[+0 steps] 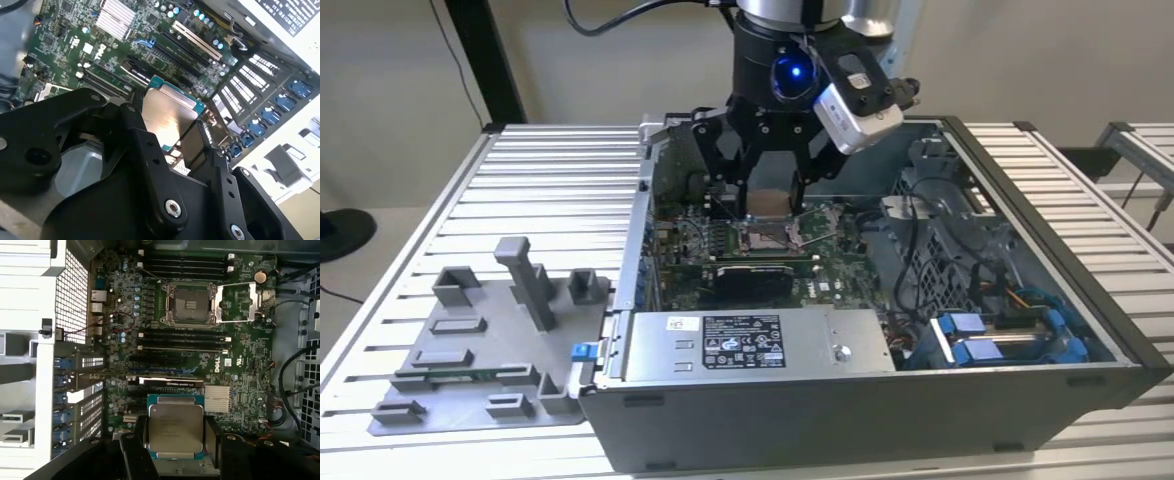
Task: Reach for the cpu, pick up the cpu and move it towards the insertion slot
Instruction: 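Pick up the cpu and move it towards the insertion slot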
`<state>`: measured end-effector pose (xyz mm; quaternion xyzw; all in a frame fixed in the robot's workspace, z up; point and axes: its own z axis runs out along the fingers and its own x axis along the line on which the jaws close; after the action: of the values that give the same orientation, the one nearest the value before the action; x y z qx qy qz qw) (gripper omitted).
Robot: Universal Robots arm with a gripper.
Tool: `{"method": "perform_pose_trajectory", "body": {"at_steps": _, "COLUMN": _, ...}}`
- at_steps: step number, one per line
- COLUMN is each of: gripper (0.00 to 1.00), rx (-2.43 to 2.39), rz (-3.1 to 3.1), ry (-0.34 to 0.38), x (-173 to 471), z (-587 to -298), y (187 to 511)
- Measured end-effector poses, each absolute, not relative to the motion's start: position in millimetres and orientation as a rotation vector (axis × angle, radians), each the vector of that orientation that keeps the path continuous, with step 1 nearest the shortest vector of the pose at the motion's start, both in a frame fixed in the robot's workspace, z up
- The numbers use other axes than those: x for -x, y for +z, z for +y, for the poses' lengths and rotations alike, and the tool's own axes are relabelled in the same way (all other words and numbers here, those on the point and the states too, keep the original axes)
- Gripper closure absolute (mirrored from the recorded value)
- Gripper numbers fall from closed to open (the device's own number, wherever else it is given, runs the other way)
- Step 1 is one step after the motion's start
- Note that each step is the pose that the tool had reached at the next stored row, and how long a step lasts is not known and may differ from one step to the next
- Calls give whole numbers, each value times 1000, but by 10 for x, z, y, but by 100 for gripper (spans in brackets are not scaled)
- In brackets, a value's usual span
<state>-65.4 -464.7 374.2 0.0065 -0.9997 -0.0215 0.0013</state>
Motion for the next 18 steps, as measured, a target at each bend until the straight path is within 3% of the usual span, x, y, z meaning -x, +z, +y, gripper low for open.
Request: {"method": "perform_pose_trajectory", "body": {"at_steps": 18, "gripper": 100, "rx": -20, "rz": -3138, "ry": -68, "x": 408, "z": -4647, "y": 3742}}
